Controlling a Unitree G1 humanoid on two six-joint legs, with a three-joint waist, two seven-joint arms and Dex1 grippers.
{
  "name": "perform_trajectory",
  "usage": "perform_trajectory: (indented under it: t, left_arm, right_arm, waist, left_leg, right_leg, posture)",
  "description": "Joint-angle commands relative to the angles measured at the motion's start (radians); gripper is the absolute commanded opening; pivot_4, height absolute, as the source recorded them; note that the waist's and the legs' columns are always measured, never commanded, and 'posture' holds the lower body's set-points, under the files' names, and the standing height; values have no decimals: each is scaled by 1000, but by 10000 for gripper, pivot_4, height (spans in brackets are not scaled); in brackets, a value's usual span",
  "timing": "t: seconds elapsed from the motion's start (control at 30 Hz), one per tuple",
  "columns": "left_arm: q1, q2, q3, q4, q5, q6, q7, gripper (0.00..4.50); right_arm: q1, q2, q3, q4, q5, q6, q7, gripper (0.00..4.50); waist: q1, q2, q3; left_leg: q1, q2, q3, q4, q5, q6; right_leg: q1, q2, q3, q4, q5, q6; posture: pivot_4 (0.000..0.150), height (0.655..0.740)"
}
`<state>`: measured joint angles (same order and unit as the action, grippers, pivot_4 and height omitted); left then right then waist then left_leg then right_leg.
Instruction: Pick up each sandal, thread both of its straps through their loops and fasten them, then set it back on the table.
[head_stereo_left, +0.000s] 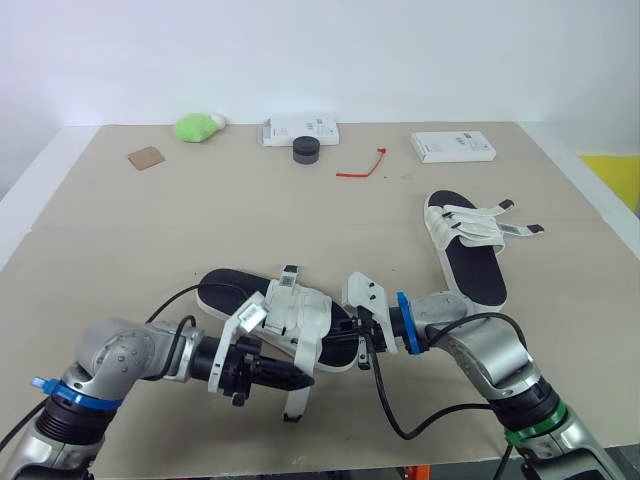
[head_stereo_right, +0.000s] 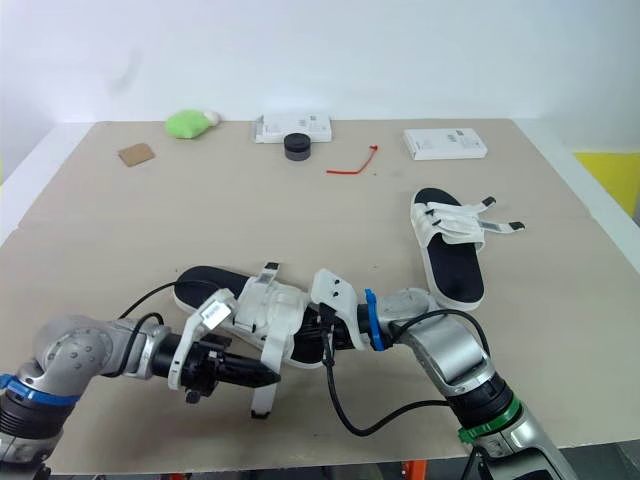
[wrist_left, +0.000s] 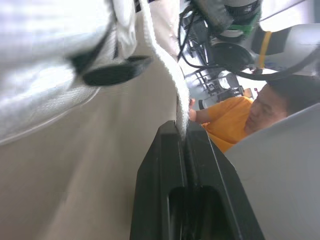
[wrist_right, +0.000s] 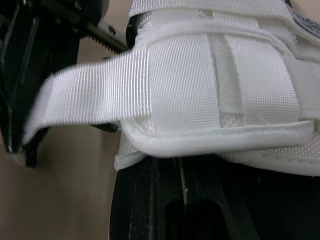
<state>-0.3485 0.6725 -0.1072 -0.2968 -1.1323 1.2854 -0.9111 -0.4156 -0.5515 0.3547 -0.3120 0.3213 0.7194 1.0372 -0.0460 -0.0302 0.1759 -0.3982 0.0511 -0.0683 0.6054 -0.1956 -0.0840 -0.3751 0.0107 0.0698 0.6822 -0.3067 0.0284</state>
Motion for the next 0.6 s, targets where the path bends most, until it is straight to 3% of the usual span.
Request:
perform_trajectory:
  t: [0.03,0.13,0.5,0.6]
  left_arm:
    - [-103,21,78,51,-73,26,-64,355]
    - [-210,10,99,139,-94,64,-81,355]
    - [-349,-36,-74,324,124,-24,-243,355]
    - [-407,-91,-84,404,152,-25,-260,355]
  right_arm:
    - [15,-5,45,24,-5,13,6,0]
    - [13,-4,46,26,-4,12,7,0]
    - [19,1,48,17,-4,17,0,0]
    - [27,0,53,11,-7,17,-5,0]
  waist:
    - [0,0,0]
    - [0,0,0]
    - [-3,0,0]
    - [-2,0,0]
  left_leg:
    - [0,0,0,0,0,0]
    - [0,0,0,1,0,0]
    - [0,0,0,1,0,0]
    - [0,0,0,1,0,0]
  right_leg:
    - [0,0,0,0,0,0]
    - [0,0,-1,0,1,1]
    - [0,0,0,0,0,1]
    - [0,0,0,0,0,1]
  posture:
    - [1500,7400]
    - [1500,7400]
    - [1500,7400]
    - [1500,7400]
